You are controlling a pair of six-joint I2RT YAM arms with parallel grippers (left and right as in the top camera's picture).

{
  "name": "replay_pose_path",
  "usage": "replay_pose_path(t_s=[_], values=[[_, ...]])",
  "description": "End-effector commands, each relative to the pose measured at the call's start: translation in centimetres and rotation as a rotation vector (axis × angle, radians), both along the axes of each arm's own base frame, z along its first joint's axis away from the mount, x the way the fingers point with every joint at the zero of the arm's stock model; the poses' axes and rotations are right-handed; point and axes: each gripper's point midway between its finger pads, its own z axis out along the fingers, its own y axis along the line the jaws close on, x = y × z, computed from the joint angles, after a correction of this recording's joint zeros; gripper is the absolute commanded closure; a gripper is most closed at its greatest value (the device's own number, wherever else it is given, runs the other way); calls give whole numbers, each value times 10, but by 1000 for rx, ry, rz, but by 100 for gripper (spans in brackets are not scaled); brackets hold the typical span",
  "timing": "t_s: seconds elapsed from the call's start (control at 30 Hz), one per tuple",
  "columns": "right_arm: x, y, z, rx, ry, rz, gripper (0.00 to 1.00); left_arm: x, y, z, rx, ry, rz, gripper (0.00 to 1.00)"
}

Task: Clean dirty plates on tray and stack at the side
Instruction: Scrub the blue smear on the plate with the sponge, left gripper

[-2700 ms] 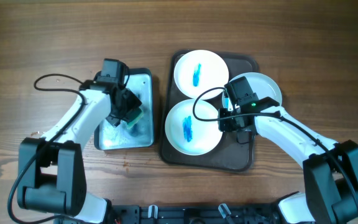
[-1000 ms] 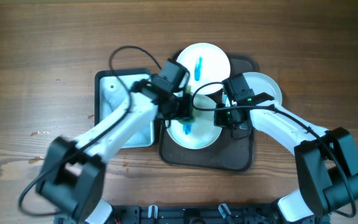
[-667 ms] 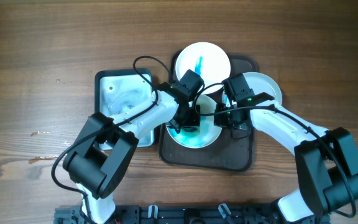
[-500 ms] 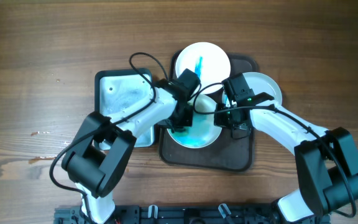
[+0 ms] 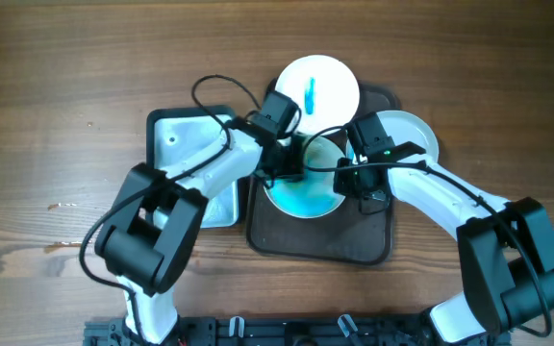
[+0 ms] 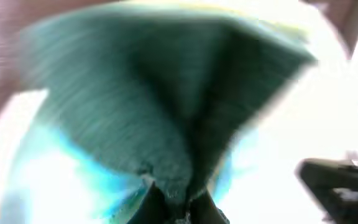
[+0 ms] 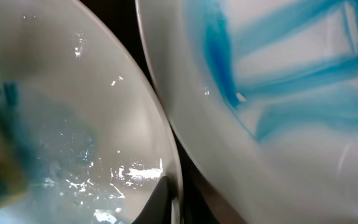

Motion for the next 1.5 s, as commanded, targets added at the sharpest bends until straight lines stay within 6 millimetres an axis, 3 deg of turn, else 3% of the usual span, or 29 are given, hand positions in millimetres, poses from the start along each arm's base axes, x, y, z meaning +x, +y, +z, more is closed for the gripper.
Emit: replay_pose_path(t_s=[0.0, 0.13, 0.3, 0.4, 0.53, 0.63, 0.73, 0.9, 1.03, 1.13, 1.3, 1.47], values=[[-36, -50, -41, -236, 126, -25, 96, -23, -46, 5, -151, 62, -64, 96], [-37, -50, -41, -238, 129, -25, 96, -28, -61, 3, -157, 33, -97, 96], [-38, -50, -41, -239, 131, -25, 96, -24, -56, -18, -87, 18, -67, 96], [-38, -51, -41, -239, 132, -24, 96, 0, -22, -31, 54, -47, 22, 96], [-38, -51, -41, -239, 132, -25, 96, 32, 21, -33, 169, -111, 131, 96], [-38, -51, -41, -240, 133, -24, 96, 45, 58, -29, 301, -130, 203, 96], [-38, -51, -41, -239, 133, -24, 95, 48, 81, -21, 411, -130, 219, 96], [-38, -51, -41, -240, 133, -24, 96, 29, 86, -19, 468, -64, 143, 96], [-39, -51, -41, -241, 134, -24, 96, -3, 80, -22, 445, 67, 92, 96], [-38, -51, -41, -240, 134, -24, 96, -14, 60, -22, 346, 124, 66, 96], [-38, -51, -41, -240, 134, -25, 96, -5, -1, -11, 64, 98, 6, 96], [-38, -51, -41, -244, 133, -24, 96, 7, -46, 2, -51, -17, -39, 96]])
